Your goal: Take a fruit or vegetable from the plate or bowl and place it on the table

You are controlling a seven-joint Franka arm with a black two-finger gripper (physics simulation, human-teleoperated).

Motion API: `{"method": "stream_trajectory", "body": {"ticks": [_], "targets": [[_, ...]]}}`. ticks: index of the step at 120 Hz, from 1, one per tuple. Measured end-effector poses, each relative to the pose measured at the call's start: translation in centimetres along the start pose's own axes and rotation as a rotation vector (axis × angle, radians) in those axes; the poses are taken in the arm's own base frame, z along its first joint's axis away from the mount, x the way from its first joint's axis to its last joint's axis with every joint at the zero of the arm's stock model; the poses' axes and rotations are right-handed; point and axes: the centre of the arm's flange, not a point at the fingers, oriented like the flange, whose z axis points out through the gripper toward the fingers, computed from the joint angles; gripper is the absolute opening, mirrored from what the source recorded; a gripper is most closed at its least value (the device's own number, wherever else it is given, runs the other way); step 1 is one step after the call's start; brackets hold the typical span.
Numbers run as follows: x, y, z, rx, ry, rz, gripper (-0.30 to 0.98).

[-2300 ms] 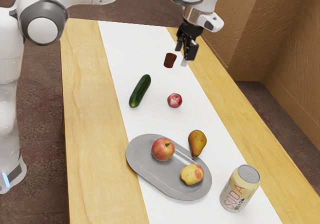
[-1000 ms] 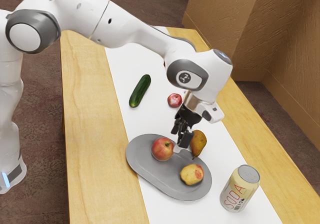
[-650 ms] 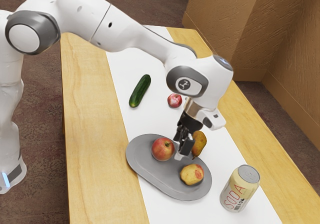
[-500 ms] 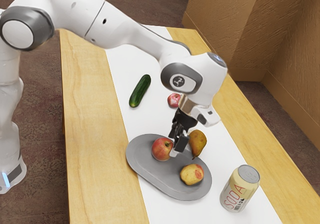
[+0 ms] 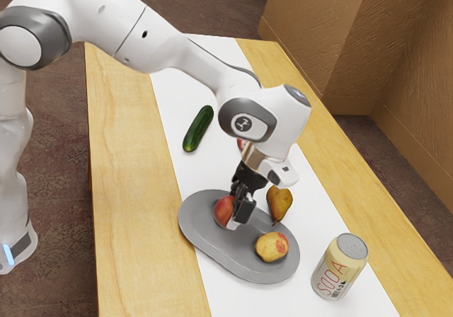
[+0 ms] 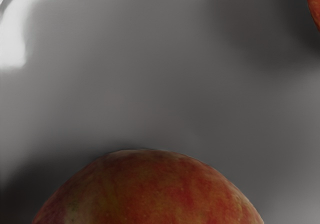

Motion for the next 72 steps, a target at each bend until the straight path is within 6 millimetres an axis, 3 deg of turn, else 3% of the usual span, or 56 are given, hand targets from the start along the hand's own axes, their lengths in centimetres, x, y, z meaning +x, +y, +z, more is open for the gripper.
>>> {"method": "stream_trajectory", "body": {"ticks": [18,32,44,61,67,72], "targets": [[0.0,-0.1,0.1,0.001,0.000,-0.001,0.42],[-0.2,0.0,-0.5,0.011,0.014,0.002,0.36],[-1.1,0.3,-2.7,0.028,0.057,0.010,0.33],[-3.3,0.4,-7.7,0.102,0.152,0.030,0.31],[-3.9,-1.0,-9.1,0.124,0.173,0.013,0.30],[-4.3,-3.5,-10.2,0.132,0.185,-0.027,0.29]]}}
